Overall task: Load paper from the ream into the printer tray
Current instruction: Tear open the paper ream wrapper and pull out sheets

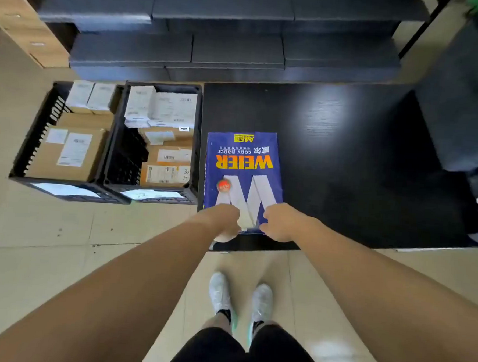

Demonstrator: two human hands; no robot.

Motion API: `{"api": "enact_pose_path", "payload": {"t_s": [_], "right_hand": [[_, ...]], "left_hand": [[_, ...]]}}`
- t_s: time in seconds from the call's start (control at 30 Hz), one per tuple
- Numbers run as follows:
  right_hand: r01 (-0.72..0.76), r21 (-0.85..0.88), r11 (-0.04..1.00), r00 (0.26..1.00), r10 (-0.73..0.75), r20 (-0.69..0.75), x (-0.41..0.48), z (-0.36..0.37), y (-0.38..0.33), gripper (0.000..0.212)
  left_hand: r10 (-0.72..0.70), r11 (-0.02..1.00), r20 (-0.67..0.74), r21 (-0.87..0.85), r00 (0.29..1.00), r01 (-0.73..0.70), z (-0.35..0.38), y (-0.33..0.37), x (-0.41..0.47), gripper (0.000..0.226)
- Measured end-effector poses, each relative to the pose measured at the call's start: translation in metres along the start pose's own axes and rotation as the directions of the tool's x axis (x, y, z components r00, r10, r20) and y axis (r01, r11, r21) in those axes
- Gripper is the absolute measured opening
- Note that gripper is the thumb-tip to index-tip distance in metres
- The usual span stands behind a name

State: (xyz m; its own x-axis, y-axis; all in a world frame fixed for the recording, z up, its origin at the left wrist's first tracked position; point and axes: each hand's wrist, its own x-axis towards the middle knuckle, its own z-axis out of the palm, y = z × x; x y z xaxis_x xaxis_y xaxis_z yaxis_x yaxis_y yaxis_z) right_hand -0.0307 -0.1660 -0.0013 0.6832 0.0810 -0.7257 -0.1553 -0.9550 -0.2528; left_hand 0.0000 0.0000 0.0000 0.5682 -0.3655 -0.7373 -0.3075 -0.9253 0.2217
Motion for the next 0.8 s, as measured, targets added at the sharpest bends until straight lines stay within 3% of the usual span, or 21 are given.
{"api": "enact_pose_path", "payload": {"t_s": [0.23, 0.37, 0.57, 0.8], "right_hand": [[-0.040, 0.058, 0.998, 0.998, 0.043, -0.053, 0.024, 0.015, -0.008, 0.039], [-0.020, 0.088, 0.996, 0.991, 0.031, -0.128, 0.037, 0.026, -0.004, 0.034], [0.076, 0.024, 0.997, 0.963, -0.067, -0.262, 0.050, 0.037, 0.009, 0.010], [0.181, -0.093, 0.979, 0.895, -0.203, -0.396, 0.050, 0.050, 0.012, 0.011]], "left_hand": [[0.009, 0.997, -0.047, -0.077, 0.999, -0.012, 0.014, -0.024, 0.025, 0.037], [-0.012, 0.992, -0.155, -0.126, 0.988, -0.008, 0.023, -0.024, 0.036, 0.035], [-0.021, 0.992, -0.299, -0.123, 0.954, -0.017, 0.038, -0.018, 0.049, 0.031], [-0.026, 0.997, -0.393, -0.076, 0.919, -0.004, 0.055, -0.014, 0.043, 0.035]]}}
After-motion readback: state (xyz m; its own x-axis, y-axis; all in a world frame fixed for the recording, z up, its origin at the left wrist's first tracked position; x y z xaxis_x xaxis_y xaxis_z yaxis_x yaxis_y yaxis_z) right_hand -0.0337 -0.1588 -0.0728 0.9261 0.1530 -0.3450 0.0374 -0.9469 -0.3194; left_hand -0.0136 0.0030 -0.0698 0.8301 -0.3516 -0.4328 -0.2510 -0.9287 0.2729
